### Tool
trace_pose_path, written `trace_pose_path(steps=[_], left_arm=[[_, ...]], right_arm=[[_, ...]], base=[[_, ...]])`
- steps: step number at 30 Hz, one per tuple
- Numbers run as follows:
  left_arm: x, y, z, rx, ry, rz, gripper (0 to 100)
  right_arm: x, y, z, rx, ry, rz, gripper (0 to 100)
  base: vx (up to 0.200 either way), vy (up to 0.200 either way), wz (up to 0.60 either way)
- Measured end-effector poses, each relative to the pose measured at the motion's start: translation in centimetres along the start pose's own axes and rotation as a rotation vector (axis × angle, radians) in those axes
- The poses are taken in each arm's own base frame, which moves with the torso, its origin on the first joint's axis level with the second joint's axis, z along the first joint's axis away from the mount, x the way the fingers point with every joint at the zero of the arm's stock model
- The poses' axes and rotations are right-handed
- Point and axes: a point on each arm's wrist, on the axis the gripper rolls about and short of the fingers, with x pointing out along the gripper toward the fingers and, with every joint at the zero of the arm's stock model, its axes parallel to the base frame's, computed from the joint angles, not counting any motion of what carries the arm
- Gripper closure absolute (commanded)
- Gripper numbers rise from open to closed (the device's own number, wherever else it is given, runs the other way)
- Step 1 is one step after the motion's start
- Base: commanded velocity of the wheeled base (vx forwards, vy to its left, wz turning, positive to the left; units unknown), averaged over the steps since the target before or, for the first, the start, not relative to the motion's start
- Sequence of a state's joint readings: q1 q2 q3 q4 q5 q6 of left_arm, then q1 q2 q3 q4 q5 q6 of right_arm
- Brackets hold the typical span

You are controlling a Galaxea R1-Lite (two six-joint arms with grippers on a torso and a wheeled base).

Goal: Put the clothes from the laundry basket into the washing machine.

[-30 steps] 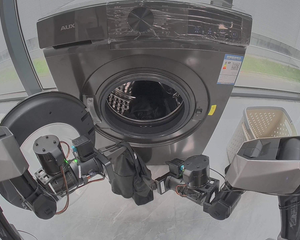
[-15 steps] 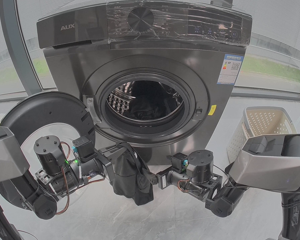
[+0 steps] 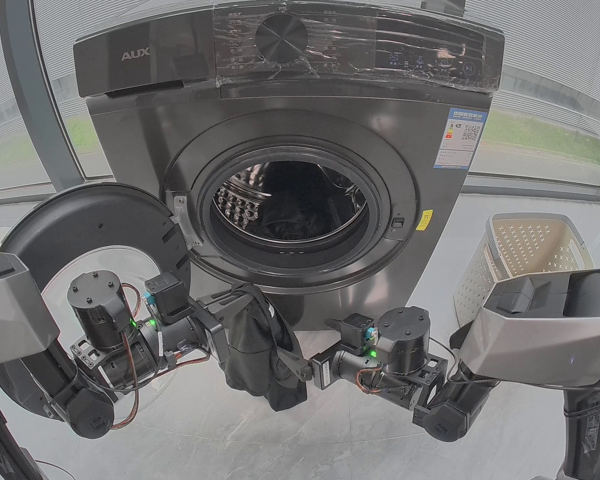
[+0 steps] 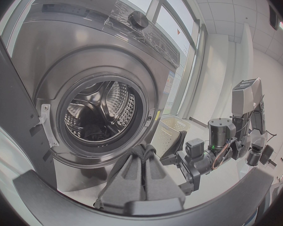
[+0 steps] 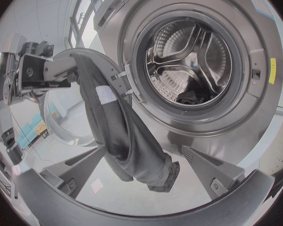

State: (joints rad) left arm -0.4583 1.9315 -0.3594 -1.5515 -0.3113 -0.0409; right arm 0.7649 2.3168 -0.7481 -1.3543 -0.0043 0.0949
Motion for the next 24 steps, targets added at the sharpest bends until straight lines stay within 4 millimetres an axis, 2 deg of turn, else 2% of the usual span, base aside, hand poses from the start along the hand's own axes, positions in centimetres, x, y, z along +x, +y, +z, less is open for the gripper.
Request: trace_pose_path(steps=[11, 18, 24], left_arm=[[0.0, 0.0, 0.2, 0.002, -0.010, -0.001, 100], [0.0, -0.1, 0.3, 0.003, -0.014, -0.002, 100], [0.0, 0.0, 0.3, 0.003, -0.013, -0.001, 100]], right_arm=[[2.2, 0.0, -2.2, -0.011, 0.027, -0.005, 0], [4.0, -0.4, -2.5, -0.010, 0.004, -0.022, 0], [4.9, -1.8, -2.6, -0.004, -0.010, -0.075, 0]], base=[[0.000, 0.000, 0.00], [0.000, 0.000, 0.00], [0.000, 0.000, 0.00]])
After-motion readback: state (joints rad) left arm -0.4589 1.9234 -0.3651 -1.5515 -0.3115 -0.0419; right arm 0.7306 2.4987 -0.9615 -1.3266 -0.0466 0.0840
